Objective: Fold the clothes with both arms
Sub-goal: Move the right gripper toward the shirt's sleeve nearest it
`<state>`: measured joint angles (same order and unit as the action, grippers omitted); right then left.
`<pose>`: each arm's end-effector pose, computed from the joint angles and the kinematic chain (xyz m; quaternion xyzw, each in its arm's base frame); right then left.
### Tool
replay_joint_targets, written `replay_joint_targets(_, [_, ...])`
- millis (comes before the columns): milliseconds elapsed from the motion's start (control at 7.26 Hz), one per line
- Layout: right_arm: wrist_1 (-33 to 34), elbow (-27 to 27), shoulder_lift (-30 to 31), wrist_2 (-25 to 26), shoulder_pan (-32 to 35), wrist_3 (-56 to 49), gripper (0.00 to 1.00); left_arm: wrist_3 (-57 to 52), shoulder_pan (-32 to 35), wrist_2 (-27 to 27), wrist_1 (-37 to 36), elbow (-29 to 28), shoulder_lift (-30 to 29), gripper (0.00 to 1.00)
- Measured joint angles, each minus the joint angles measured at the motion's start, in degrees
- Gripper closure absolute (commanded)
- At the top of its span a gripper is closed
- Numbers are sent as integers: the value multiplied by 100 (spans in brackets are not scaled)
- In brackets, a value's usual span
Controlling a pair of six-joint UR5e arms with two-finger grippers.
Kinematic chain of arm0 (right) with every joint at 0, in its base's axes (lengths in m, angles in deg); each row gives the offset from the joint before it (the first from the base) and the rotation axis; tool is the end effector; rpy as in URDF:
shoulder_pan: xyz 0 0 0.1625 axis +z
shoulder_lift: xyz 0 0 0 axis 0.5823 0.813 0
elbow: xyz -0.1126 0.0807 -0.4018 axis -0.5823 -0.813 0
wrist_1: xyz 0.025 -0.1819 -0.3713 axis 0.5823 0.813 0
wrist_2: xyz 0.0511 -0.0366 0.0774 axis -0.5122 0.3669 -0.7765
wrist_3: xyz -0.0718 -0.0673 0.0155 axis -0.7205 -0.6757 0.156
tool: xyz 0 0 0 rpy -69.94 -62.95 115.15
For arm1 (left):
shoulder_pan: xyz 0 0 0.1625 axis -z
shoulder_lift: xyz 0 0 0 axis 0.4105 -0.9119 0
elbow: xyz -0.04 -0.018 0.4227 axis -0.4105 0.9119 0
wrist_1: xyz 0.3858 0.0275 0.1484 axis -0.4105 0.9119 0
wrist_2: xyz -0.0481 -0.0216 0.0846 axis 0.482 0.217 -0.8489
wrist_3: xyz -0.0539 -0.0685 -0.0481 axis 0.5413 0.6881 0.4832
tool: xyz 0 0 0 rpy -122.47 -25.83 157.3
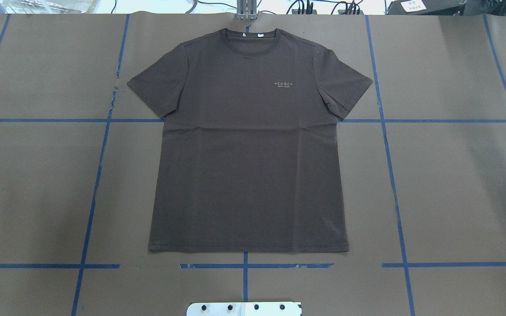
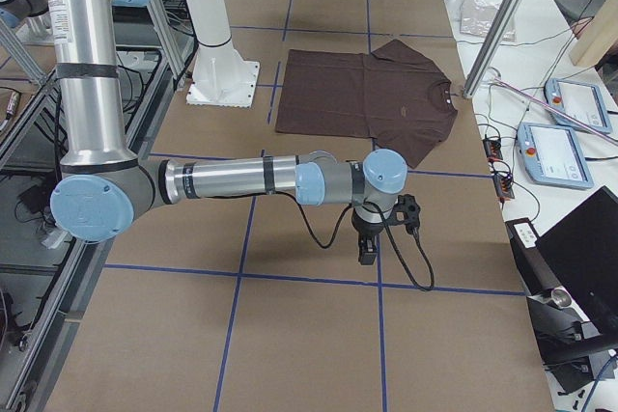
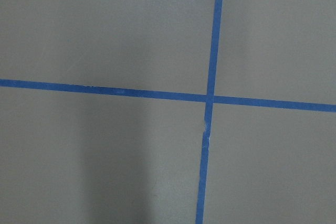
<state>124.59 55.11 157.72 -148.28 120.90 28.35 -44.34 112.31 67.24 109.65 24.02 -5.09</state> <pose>0.0214 -0.5217 0.6098 0.0079 -0.3751 -0.0329 0.9264 -0.0481 -0.5015 0.5809 0.1311 0.3671 0.0722 0.9181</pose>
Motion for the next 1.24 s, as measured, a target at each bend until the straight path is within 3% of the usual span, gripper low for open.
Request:
replay_joint_targets(689, [-66, 22, 30, -95, -42, 78, 0, 14, -13, 32, 39, 134, 54, 0])
replay_joint_targets(965, [-626, -22, -89, -255, -570, 589, 0, 9, -23, 57, 77, 200, 57, 0])
replay_joint_targets(1240, [-1066, -562, -1005, -96, -1392, 2034, 2, 0, -27, 68, 122, 298, 51, 0])
